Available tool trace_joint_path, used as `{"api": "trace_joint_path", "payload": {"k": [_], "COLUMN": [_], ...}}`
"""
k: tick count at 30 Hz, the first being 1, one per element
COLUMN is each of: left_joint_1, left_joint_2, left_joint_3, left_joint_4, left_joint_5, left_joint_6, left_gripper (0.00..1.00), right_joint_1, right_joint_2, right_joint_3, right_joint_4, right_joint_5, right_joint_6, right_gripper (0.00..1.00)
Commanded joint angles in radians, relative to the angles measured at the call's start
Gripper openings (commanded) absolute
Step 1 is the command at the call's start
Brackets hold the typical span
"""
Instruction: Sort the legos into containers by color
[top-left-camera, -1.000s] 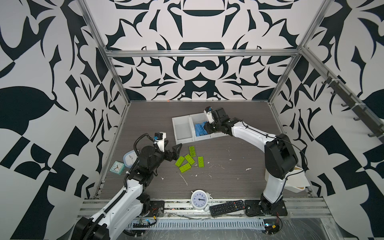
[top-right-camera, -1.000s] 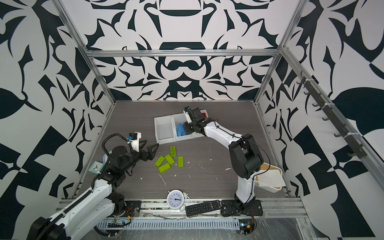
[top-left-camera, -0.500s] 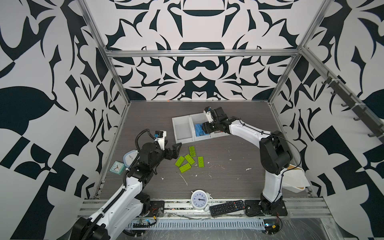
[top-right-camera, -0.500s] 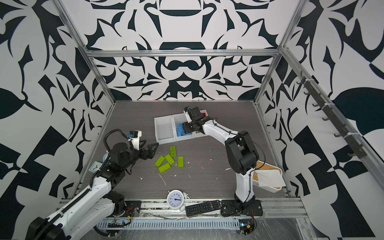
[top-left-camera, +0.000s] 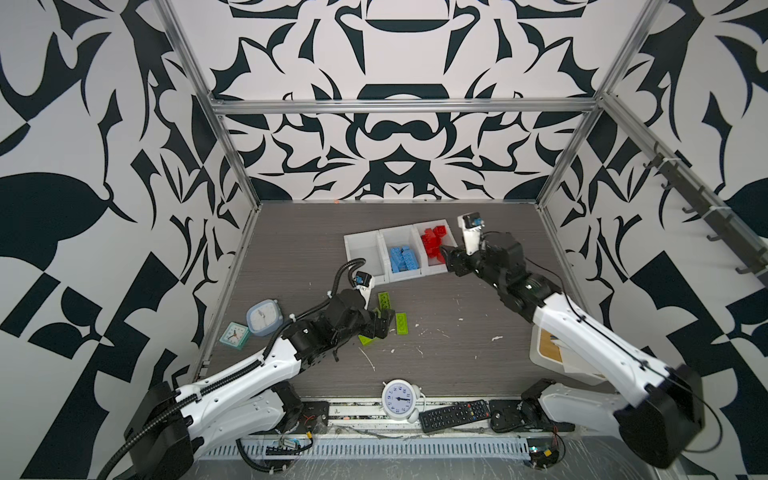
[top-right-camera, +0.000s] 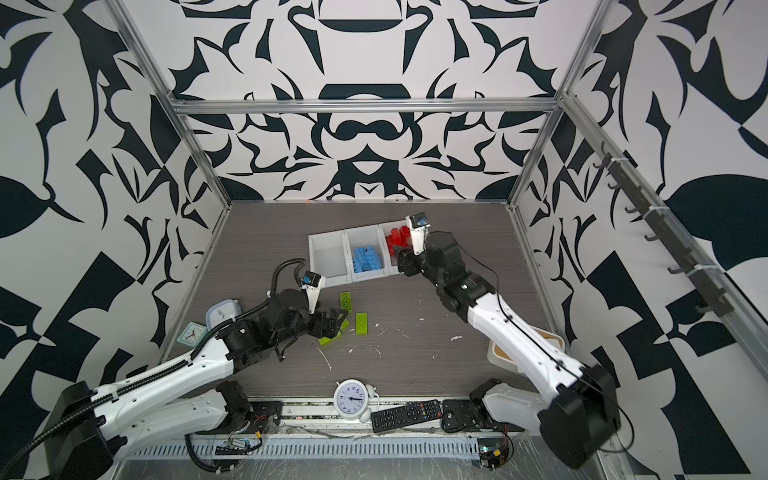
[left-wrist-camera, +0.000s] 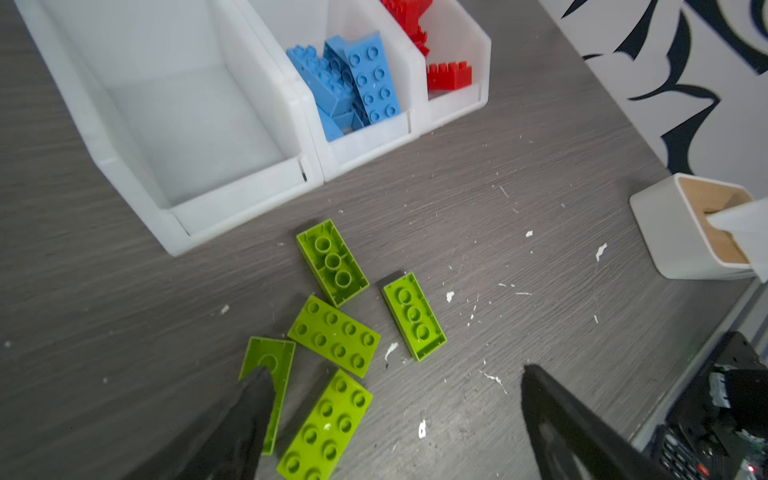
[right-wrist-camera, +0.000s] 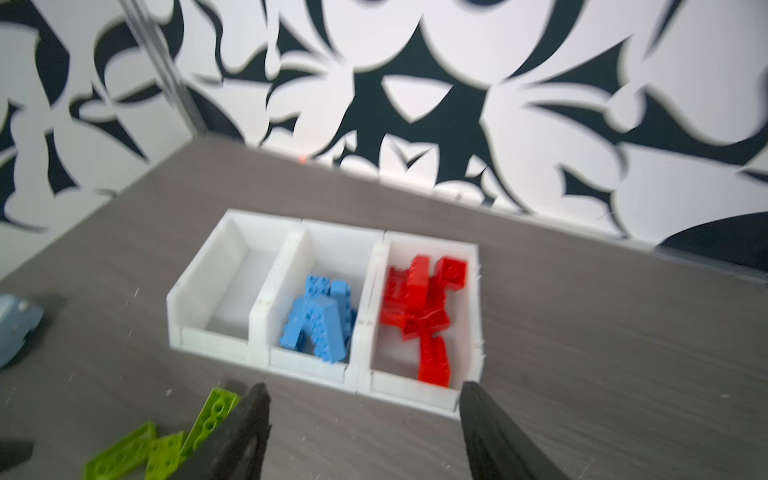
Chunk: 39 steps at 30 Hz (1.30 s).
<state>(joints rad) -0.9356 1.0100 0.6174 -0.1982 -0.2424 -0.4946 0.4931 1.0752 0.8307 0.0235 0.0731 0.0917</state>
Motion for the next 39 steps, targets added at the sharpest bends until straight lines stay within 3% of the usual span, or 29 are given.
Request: {"api": "trace_joint_path", "payload": {"k": [1,6,14,21,31,39], "left_joint_1": [-0.097,-0.161,-0.18,-0.178,-0.13,-0.129], "left_joint_2": [0.078,0.252,0.482,0.555,0.686,0.782], "left_joint_3": [0.05,0.13,0.292,0.334,0.338,0.397], "left_joint_4": [-0.124,-0.128,-0.184,-0.16,-0.023,-0.066], "left_joint_5": [-0.176,-0.183,-0.166,-0.165,-0.048,-0.031], "left_joint_6": [-0.139,-0.209,-0.25,-0.253,-0.267,-0.252], "left_gripper": [0.95,0.93,0.87,0.84,0.74,0.71], "right_joint_1": [-0.013,-0.012,-0.011,-0.012,-0.011,-0.012], "right_joint_2": [-0.101,-0.164,-0.133,-0.157,-0.148,-0.17], "right_joint_3": [-0.219,-0.362,-0.408,-0.478,-0.463,-0.467], "right_joint_4": [0.201,0.3,0.353,0.441,0.419,0.412], "right_joint_5": [0.1,0.097,-0.014,0.012,-0.004,0.011], "right_joint_6": [-0.012,-0.006,0.022,0.044,0.047,0.042], "right_gripper": [0.76,0.76,0.75,0.75,0.76,0.77]}}
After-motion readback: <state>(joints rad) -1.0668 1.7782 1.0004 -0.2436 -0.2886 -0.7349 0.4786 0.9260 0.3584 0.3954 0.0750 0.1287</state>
